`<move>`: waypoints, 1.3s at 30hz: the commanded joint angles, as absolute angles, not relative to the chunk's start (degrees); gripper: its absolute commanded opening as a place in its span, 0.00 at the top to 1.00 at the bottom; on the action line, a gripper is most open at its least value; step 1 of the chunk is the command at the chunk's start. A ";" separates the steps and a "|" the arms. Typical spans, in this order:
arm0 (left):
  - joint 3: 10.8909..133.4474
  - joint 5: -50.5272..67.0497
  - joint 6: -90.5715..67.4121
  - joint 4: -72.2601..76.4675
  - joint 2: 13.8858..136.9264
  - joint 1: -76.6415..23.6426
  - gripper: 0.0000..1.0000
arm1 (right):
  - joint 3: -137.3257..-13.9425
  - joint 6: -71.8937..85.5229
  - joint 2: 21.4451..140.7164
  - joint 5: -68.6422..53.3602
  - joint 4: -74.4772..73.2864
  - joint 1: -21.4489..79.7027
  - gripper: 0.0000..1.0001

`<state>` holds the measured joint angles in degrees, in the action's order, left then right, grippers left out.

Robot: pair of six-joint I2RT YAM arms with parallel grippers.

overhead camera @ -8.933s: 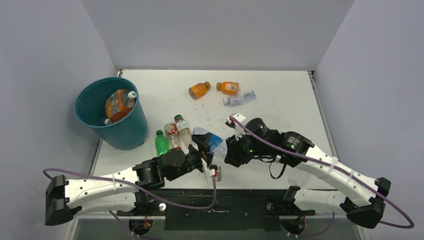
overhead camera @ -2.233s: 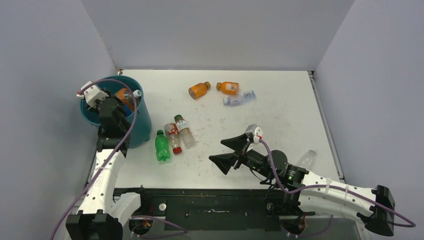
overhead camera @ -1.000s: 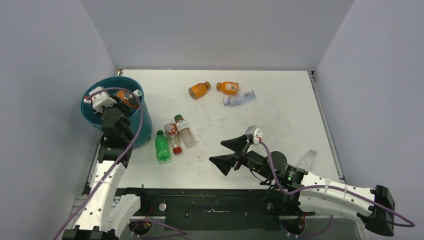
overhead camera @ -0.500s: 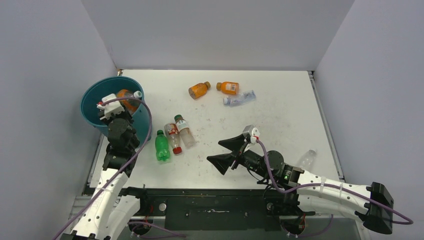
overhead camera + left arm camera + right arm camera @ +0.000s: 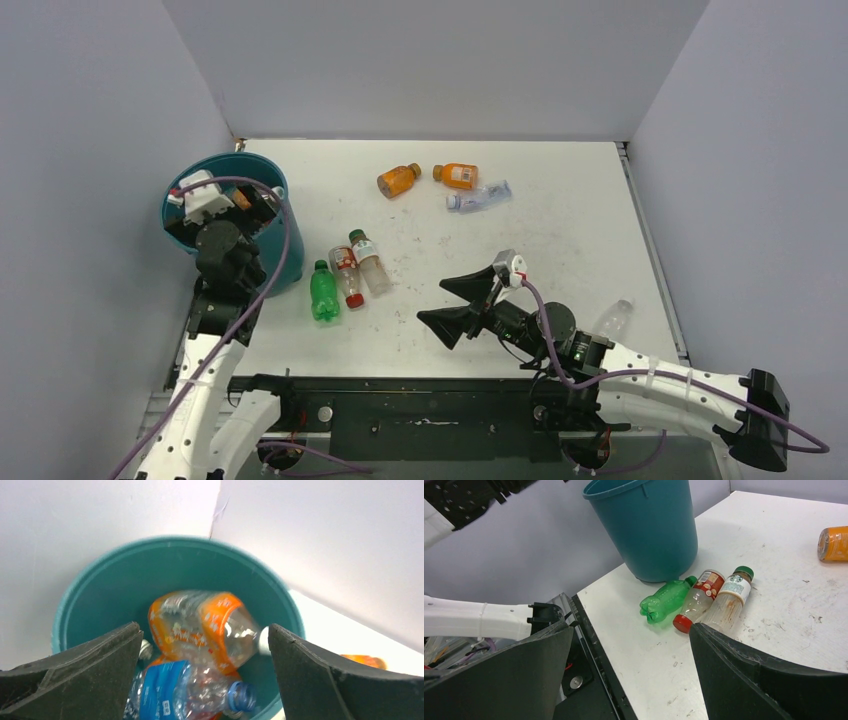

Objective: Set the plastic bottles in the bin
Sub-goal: Place the plastic bottle in the trash bin, then pick up the plastic bottle at the center of the board.

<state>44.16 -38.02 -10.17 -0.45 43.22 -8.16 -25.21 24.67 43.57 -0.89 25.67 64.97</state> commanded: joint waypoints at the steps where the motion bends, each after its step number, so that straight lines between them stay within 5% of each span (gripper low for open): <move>1: 56.61 -34.30 -11.58 -4.19 42.40 -8.38 0.04 | -25.35 24.26 42.50 -0.71 27.28 65.30 0.10; 8: 67.39 -14.90 -16.44 -12.54 46.13 -13.95 0.04 | -25.84 23.61 41.02 4.26 23.59 65.21 0.10; 12: 67.28 -3.39 -14.58 -14.96 50.27 -25.09 0.04 | -28.15 24.51 42.47 14.54 15.48 64.24 0.10; 17: 61.79 2.60 -11.63 -15.30 51.59 -34.55 0.04 | -28.23 30.56 47.68 10.92 10.71 52.79 0.10; 22: 51.51 -0.73 -20.71 -9.89 47.43 -34.39 0.04 | -25.40 33.00 59.01 -2.80 20.63 42.86 0.10; 39: 43.97 -7.84 -17.55 -7.65 35.99 -33.22 0.04 | -50.37 32.91 102.56 -7.40 32.83 51.70 0.10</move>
<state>45.95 -3.29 -19.44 -12.62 39.13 -33.04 -45.04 30.85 97.38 -5.50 26.55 52.07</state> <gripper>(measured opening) 0.962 0.898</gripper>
